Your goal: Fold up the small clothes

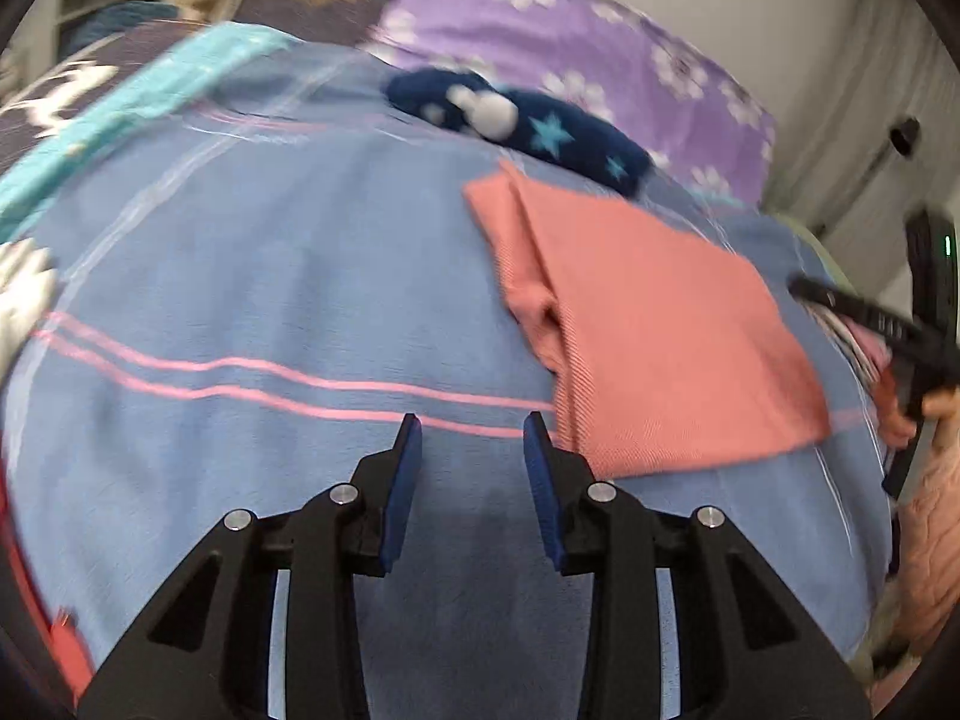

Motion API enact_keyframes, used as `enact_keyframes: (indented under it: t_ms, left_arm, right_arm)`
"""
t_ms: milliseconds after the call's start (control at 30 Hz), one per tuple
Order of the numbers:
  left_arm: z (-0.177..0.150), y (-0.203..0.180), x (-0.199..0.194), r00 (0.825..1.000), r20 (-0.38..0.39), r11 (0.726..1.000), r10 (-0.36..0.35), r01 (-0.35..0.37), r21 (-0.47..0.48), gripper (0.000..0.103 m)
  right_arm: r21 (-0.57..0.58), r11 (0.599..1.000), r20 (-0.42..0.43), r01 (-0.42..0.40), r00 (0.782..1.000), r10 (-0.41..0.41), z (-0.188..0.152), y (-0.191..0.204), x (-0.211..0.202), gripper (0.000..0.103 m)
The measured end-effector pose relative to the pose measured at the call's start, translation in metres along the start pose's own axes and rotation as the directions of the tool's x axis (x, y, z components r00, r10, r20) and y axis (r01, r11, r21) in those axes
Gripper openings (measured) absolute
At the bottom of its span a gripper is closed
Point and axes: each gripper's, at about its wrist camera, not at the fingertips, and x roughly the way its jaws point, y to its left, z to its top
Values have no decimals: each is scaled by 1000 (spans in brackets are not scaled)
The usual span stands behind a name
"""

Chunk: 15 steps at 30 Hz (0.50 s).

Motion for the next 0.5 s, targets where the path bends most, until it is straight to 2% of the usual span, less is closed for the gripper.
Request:
enact_keyframes:
  t_ms: [67, 100, 200, 300, 433, 500]
  left_arm:
    - [3, -3, 10, 999, -25, 998, -48, 49, 46, 40]
    - [6, -2, 15, 997, -33, 995, -72, 74, 67, 45]
    - [8, -13, 30, 991, -47, 985, -129, 133, 108, 51]
    - [10, -21, 37, 974, -55, 968, -222, 227, 104, 56]
    - [13, -17, 35, 969, -24, 966, -245, 247, 81, 57]
    - [16, -7, 26, 954, 19, 954, -298, 297, 26, 57]
  right_arm:
    - [-11, 1000, -14, -16, 1000, 16, 5, 18, 6, 45]
    - [-24, 1000, -22, -19, 1000, 18, 7, 27, 8, 48]
    - [-53, 999, -51, -2, 999, -1, 8, 42, 16, 52]
    - [-65, 998, -75, 22, 997, -27, 8, 50, 24, 54]
    - [-88, 996, -91, 35, 995, -43, 15, 60, 36, 54]
    - [-110, 993, -88, 33, 995, -43, 20, 69, 40, 57]
